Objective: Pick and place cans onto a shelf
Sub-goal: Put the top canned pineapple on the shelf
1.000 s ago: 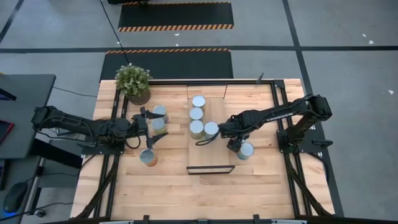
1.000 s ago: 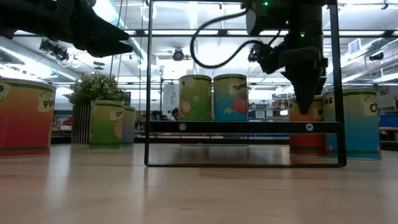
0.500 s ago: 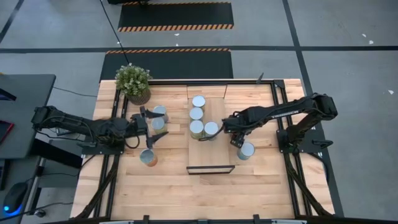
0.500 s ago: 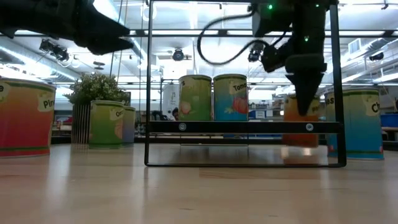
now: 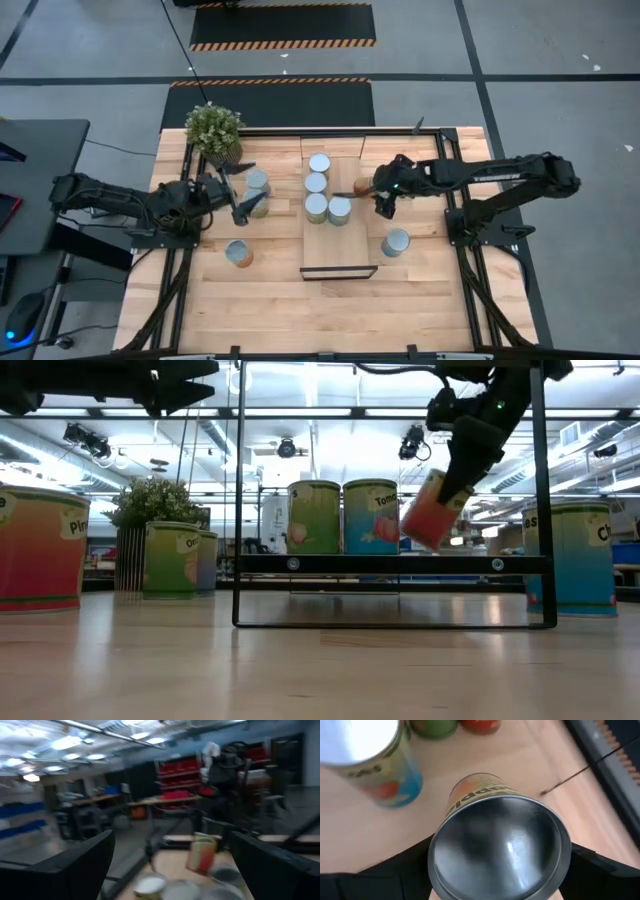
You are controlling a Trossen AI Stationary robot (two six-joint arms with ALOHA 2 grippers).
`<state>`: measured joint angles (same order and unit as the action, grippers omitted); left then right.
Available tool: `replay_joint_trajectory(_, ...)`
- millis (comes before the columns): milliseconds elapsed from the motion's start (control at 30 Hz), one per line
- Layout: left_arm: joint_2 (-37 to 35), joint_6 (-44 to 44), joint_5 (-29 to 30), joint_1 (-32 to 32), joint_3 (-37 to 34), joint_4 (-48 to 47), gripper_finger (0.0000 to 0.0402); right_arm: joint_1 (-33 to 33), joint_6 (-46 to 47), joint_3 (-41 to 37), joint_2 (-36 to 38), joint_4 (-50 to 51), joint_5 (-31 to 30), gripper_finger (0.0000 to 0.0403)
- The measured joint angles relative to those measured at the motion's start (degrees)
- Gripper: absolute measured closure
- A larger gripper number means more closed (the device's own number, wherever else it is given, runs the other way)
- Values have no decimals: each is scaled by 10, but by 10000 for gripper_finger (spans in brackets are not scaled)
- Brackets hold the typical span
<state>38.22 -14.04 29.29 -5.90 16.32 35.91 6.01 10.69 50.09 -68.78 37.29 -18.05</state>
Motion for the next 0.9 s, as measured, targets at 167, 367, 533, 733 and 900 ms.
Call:
replay_joint_trajectory(167,0,-48,1,34,0,33,5,24,-24,-23,27,-37,-2,60)
replay_joint_trajectory(367,0,-146,1,68,0,75,5,49,-81,-32,43,-62,-3,60)
replay_joint_trajectory(533,0,-200,1,91,0,99,5,83,-132,-32,48,-100,47,60)
replay_joint_trajectory(733,1,-227,-9,128,0,121,5,126,-182,-32,31,-141,168,60)
replay_joint_trajectory(900,8,-214,-39,195,0,156,5,156,-214,-32,2,-171,192,60)
